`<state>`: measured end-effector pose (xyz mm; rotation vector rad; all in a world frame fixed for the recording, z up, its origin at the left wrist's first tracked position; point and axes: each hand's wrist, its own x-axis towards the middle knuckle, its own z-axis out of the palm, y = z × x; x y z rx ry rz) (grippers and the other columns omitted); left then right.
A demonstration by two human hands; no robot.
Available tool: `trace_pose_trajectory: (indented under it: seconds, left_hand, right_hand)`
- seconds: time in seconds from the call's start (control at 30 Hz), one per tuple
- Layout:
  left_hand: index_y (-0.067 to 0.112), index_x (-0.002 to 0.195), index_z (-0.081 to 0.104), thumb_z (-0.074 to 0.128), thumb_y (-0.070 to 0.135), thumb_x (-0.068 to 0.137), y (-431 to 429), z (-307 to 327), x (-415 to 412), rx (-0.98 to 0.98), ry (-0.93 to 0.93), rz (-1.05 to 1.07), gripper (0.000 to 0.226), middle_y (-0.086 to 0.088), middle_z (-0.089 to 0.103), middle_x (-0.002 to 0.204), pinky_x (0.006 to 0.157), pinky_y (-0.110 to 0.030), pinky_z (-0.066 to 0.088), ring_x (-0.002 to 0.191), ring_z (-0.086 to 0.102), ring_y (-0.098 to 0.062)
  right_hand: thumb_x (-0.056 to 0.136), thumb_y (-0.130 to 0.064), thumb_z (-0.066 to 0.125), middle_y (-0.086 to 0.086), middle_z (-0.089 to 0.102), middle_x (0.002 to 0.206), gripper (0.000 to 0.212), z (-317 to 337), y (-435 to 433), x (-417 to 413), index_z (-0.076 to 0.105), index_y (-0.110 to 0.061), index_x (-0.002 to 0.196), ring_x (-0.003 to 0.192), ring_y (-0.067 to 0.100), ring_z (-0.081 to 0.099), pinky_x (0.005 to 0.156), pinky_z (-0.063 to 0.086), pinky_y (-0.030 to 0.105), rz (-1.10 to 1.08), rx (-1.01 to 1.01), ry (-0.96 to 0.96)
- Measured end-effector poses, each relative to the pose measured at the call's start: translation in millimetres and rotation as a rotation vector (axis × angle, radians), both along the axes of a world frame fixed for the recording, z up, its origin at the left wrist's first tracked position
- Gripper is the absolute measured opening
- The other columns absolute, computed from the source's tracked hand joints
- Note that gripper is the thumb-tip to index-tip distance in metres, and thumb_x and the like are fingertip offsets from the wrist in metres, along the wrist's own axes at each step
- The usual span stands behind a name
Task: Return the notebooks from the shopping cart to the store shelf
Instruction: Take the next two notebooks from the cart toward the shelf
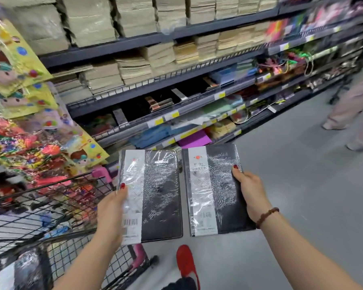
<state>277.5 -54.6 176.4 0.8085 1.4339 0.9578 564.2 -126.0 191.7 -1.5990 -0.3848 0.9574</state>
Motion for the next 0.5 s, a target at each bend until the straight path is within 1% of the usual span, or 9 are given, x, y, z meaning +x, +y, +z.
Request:
trace_pose_trajectory:
  seconds: [0.07,0.1,0.17,0.23,0.3,0.37,0.4,0.43,0.5]
  left_hand:
    - [0.012,0.095,0.067,0.064,0.046,0.068,20.4,-8.5,10.6,-0.011,-0.010,0.026,0.044,-0.017,0.068,0.104,0.089,-0.058,0.044,0.104,0.059,-0.048]
    - [0.011,0.093,0.068,0.064,0.043,0.068,31.8,-14.2,15.1,-0.006,-0.011,0.040,0.041,-0.018,0.069,0.102,0.090,-0.060,0.044,0.103,0.059,-0.049]
    - [0.008,0.100,0.068,0.064,0.039,0.073,52.1,-19.2,25.7,0.000,-0.034,0.071,0.042,-0.019,0.068,0.107,0.094,-0.062,0.041,0.105,0.060,-0.046]
    - [0.005,0.111,0.065,0.064,0.040,0.072,72.2,-25.7,33.5,0.010,-0.060,0.122,0.053,-0.020,0.065,0.115,0.100,-0.061,0.039,0.109,0.059,-0.041]
    - [0.005,0.114,0.064,0.068,0.047,0.061,94.7,-43.0,33.3,0.016,-0.078,0.170,0.067,-0.019,0.063,0.122,0.101,-0.064,0.037,0.113,0.058,-0.040]
    - [0.008,0.109,0.067,0.075,0.053,0.051,117.4,-67.6,25.3,-0.001,-0.084,0.190,0.074,-0.016,0.056,0.133,0.101,-0.064,0.037,0.117,0.055,-0.039]
    - [0.009,0.107,0.069,0.077,0.055,0.050,125.5,-68.1,24.1,-0.002,-0.091,0.211,0.074,-0.015,0.053,0.137,0.101,-0.064,0.037,0.119,0.055,-0.038]
    - [0.008,0.107,0.069,0.076,0.054,0.054,133.5,-73.0,21.0,-0.007,-0.085,0.249,0.070,-0.015,0.053,0.136,0.101,-0.064,0.037,0.118,0.055,-0.039]
    - [0.005,0.112,0.065,0.070,0.047,0.061,138.2,-46.2,27.9,-0.013,-0.089,0.290,0.066,-0.015,0.061,0.126,0.103,-0.061,0.037,0.115,0.057,-0.037]
  right_hand:
    - [0.089,-0.021,0.061,0.012,0.070,0.076,0.020,-2.5,24.7,11.5,0.067,-0.007,0.076,0.068,0.027,0.065,0.063,0.051,0.031,0.012,0.006,-0.003]
    - [0.089,-0.020,0.061,0.014,0.071,0.079,0.019,-4.0,38.2,17.4,0.068,-0.007,0.078,0.072,0.028,0.066,0.067,0.052,0.033,0.025,0.009,-0.007]
    - [0.090,-0.019,0.060,0.017,0.071,0.085,0.018,-6.2,67.0,29.4,0.069,-0.005,0.082,0.077,0.030,0.066,0.073,0.053,0.039,0.051,0.000,-0.018]
    - [0.089,-0.020,0.060,0.019,0.071,0.088,0.021,-8.0,97.2,40.1,0.069,-0.001,0.090,0.078,0.032,0.067,0.076,0.054,0.042,0.084,-0.037,-0.023]
    - [0.089,-0.020,0.060,0.016,0.071,0.082,0.023,-9.4,126.2,47.5,0.068,0.001,0.090,0.073,0.028,0.067,0.070,0.054,0.036,0.110,-0.060,-0.049]
    - [0.089,-0.022,0.061,0.014,0.070,0.078,0.025,-9.5,153.5,50.7,0.067,0.002,0.086,0.069,0.025,0.066,0.063,0.053,0.028,0.140,-0.075,-0.087]
    - [0.089,-0.024,0.062,0.015,0.070,0.080,0.028,-10.1,167.4,51.4,0.067,0.003,0.088,0.071,0.027,0.066,0.064,0.053,0.029,0.159,-0.088,-0.098]
    - [0.088,-0.025,0.062,0.018,0.070,0.084,0.031,-10.2,180.7,50.9,0.066,0.006,0.092,0.074,0.029,0.066,0.067,0.052,0.033,0.183,-0.098,-0.092]
    - [0.089,-0.024,0.061,0.022,0.070,0.090,0.033,-9.1,207.8,47.8,0.065,0.008,0.096,0.076,0.030,0.065,0.072,0.052,0.037,0.236,-0.112,-0.079]
